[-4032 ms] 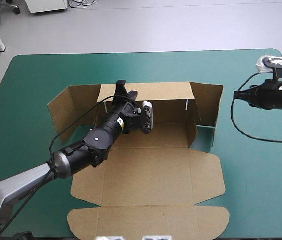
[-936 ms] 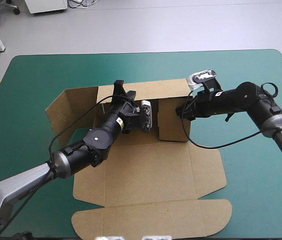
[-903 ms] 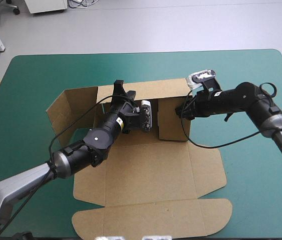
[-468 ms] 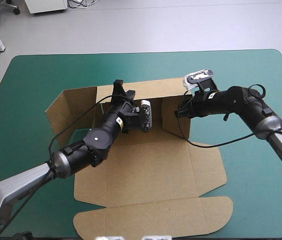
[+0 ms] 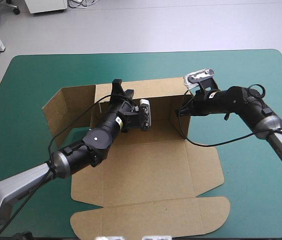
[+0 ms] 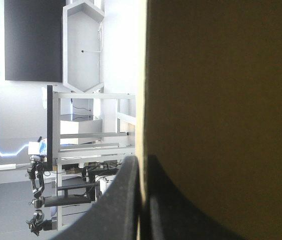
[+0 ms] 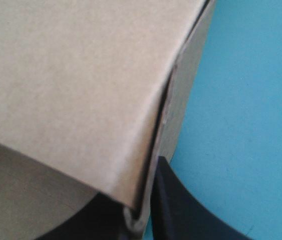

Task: Fold the box

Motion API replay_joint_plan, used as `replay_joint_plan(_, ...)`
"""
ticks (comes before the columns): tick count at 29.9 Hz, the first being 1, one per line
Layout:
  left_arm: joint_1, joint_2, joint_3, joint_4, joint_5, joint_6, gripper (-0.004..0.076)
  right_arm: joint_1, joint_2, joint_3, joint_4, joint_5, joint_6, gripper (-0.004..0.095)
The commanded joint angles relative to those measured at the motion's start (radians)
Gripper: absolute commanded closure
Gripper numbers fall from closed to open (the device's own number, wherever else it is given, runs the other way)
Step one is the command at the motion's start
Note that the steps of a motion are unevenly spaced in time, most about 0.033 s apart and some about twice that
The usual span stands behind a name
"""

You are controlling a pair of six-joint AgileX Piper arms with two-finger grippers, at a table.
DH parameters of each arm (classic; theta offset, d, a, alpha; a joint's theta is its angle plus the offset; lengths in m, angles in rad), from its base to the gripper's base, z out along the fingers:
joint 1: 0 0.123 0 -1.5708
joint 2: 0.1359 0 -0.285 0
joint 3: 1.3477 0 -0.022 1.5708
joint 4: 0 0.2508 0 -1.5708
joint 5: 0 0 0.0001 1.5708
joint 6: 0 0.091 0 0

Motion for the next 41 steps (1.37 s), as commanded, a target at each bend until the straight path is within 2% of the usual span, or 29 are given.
replay_joint_plan(1, -0.007, -0.036, -0.026, 0.039, -0.035, -0.034, 0.0734, 0.023, -0.035, -0.025, 0.087, -0.008, 0.000, 0.0922)
replay_joint_plan(4, -0.007, -0.036, -0.026, 0.039, -0.059, -0.043, 0.0731, 0.023, -0.035, -0.025, 0.087, -0.017, 0.005, 0.0922)
replay_joint_plan(7, -0.007, -0.036, -0.028, 0.041, -0.073, -0.050, 0.0677, 0.023, -0.035, -0.025, 0.087, -0.020, 0.024, 0.0922)
replay_joint_plan(11, -0.009, -0.047, -0.037, 0.047, -0.075, -0.058, 0.0490, 0.023, -0.035, -0.025, 0.085, -0.024, 0.061, 0.0923)
replay_joint_plan(15, -0.009, -0.079, -0.037, 0.045, -0.075, -0.071, 0.0367, 0.021, -0.035, -0.025, 0.080, -0.043, 0.106, 0.0923)
replay_joint_plan(25, -0.130, -0.197, -0.037, -0.016, -0.100, -0.083, 0.0360, 0.003, -0.035, -0.031, 0.006, -0.101, 0.231, 0.0923)
replay_joint_plan(30, -0.170, -0.229, -0.037, -0.040, -0.085, -0.083, 0.0360, -0.039, -0.035, -0.071, -0.056, -0.045, 0.276, 0.0923)
replay_joint_plan(35, -0.167, -0.269, -0.037, -0.184, -0.071, -0.083, 0.0365, -0.080, -0.035, -0.120, -0.071, 0.025, 0.278, 0.0923)
replay_joint_plan(41, -0.164, -0.275, -0.070, -0.281, 0.006, -0.083, 0.0417, -0.082, -0.035, -0.144, -0.102, 0.074, 0.278, 0.0923)
